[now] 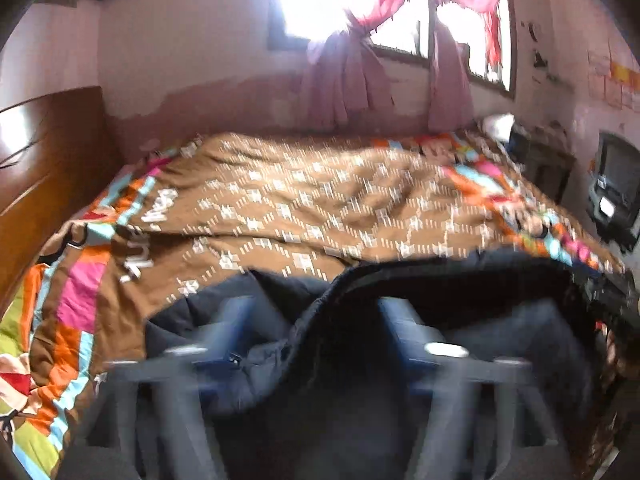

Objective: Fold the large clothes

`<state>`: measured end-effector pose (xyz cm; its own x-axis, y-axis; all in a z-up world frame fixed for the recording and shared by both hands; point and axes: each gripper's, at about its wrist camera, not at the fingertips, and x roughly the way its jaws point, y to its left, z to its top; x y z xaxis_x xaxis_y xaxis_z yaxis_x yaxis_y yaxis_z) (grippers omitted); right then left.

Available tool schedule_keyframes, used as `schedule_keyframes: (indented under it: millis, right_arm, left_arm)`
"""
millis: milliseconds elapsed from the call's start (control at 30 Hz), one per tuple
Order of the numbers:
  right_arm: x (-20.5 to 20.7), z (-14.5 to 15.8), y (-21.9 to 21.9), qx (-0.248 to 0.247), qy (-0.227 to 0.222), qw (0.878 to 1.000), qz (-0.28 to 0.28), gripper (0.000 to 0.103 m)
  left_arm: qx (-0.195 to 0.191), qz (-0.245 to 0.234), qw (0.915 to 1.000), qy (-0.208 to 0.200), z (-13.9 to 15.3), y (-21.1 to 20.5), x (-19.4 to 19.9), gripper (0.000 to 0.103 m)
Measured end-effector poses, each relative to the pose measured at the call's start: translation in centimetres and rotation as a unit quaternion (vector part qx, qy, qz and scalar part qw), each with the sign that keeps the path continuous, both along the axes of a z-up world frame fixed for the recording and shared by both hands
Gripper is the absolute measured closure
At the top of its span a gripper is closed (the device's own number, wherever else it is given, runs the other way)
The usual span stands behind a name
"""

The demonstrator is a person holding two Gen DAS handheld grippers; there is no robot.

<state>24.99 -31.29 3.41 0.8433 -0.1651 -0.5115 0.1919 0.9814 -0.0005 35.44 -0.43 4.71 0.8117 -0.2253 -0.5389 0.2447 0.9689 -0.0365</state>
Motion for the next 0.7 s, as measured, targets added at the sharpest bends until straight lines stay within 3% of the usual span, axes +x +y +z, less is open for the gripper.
schedule_keyframes:
  millis: [67,200,333,433,633,700]
  right_arm:
    - [-0.6,0.5,-0.7,0.009,-0.012,1.000,-0.016,0.041]
    - [-2.7,2.0,-1.2,0.004,-0.046,0.999,-0.029,0.011]
    - [-5.3,3.6,-0.4,-0.022,-0.075,0.997,-0.006,0.008]
    - [-6.8,4.2,0.7,-0.032,-0.074,0.996,0.030,0.007]
    - [-10.1,0.3,3.8,0.035,0.019,0.992,0.116,0.007]
    - [-11.4,-1.6,4.6,0.035,0.044,0.992,0.115,0.007]
  left_arm:
    - [-0.025,0.010,0.9990,-0.037,1.3,0.9,-1.1,0.008]
    - [-0.044,0.009,0.9982,-0.041,2.3,2.0,-2.5,0.008]
    - [-0.043,0.000,0.9974,-0.058,2.1,3.1,-5.9,0.008]
    - [-0.046,-0.029,0.9976,-0.042,1.0,3.7,-8.2,0.007]
    - [-0.048,-0.077,0.9952,0.037,-3.5,3.4,-10.8,0.007]
    - [-0.052,-0.091,0.9930,0.055,-4.5,2.9,-11.1,0.007]
